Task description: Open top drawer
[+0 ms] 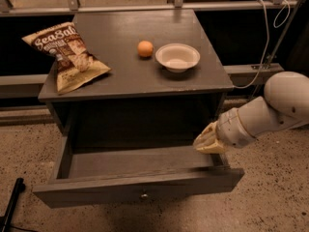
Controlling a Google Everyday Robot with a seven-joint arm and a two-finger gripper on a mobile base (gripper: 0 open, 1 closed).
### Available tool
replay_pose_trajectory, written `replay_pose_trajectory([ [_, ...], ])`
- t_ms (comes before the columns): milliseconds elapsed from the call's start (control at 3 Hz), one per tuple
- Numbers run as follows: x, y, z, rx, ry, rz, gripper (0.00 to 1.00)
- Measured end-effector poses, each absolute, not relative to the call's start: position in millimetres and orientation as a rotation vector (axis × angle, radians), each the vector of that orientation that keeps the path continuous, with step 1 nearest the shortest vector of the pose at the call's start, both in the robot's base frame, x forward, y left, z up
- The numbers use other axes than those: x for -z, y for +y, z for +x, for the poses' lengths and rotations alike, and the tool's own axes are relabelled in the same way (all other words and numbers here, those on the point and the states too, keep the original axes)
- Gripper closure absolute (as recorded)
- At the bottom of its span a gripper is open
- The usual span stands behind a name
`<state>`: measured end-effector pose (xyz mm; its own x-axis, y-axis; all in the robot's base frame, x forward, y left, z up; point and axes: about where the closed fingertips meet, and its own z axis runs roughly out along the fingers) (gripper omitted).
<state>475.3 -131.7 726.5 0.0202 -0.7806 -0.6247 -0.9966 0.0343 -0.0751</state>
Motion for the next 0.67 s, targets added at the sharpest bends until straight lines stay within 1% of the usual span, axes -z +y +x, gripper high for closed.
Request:
replay_pose_trajectory([
  [333, -771.5, -158.0, 496.9, -0.417, 1.774, -1.756, 1.0],
  [667, -776.5, -158.2, 500.6, -0.407, 1.767, -1.752, 1.0],
])
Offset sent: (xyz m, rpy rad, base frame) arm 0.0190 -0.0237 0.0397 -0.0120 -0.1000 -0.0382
